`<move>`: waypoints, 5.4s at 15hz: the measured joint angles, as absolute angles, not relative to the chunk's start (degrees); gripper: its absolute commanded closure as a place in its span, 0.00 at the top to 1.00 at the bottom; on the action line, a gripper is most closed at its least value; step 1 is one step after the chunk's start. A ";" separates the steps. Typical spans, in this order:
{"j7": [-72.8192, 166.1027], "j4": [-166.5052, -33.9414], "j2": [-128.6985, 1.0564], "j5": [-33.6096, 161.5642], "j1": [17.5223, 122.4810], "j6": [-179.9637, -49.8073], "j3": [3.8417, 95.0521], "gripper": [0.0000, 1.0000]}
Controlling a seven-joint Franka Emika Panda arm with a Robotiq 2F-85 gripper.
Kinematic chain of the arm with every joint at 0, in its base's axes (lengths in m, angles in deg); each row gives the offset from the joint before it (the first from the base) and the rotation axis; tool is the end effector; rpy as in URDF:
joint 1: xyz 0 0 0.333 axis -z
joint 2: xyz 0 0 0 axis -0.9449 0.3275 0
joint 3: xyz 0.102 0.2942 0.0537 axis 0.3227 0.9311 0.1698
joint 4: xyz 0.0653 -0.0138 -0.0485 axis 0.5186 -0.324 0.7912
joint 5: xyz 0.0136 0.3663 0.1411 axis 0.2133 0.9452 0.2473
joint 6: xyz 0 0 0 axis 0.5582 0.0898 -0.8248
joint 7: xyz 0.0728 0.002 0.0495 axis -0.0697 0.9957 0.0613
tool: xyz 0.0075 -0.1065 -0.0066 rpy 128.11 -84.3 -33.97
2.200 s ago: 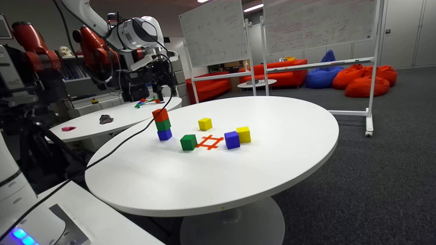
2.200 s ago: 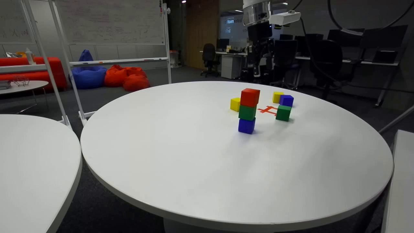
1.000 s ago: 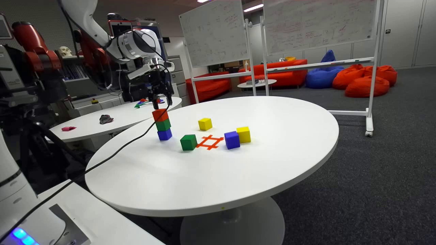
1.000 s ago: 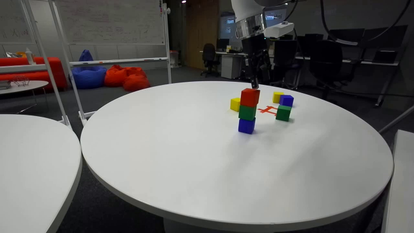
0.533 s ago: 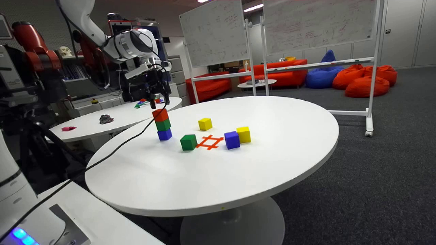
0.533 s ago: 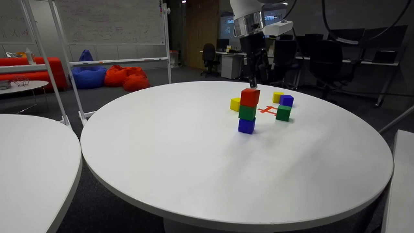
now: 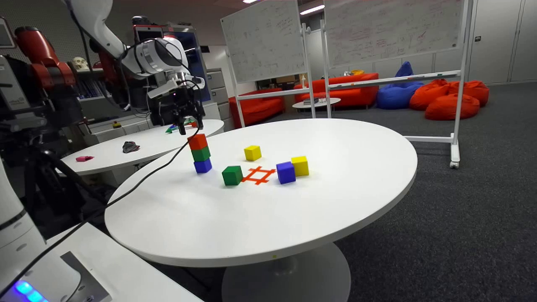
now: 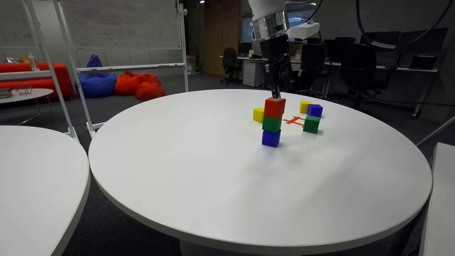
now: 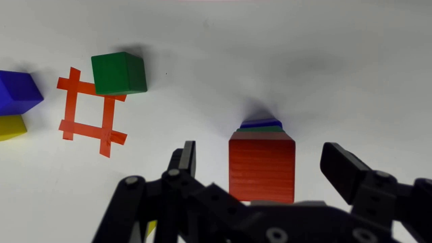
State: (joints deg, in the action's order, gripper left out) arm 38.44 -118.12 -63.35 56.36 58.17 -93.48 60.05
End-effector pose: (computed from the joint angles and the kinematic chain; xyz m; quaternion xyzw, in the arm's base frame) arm 0.5577 0.1810 0.3209 0.9855 0.1023 -0.0984 0.0935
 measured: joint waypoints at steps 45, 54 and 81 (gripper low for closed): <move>38.41 -118.02 -61.17 55.85 57.58 -93.46 59.90 1.00; 38.45 -117.44 -60.66 55.86 57.48 -93.47 59.90 1.00; 38.43 -114.08 -58.32 56.13 58.07 -93.47 58.72 1.00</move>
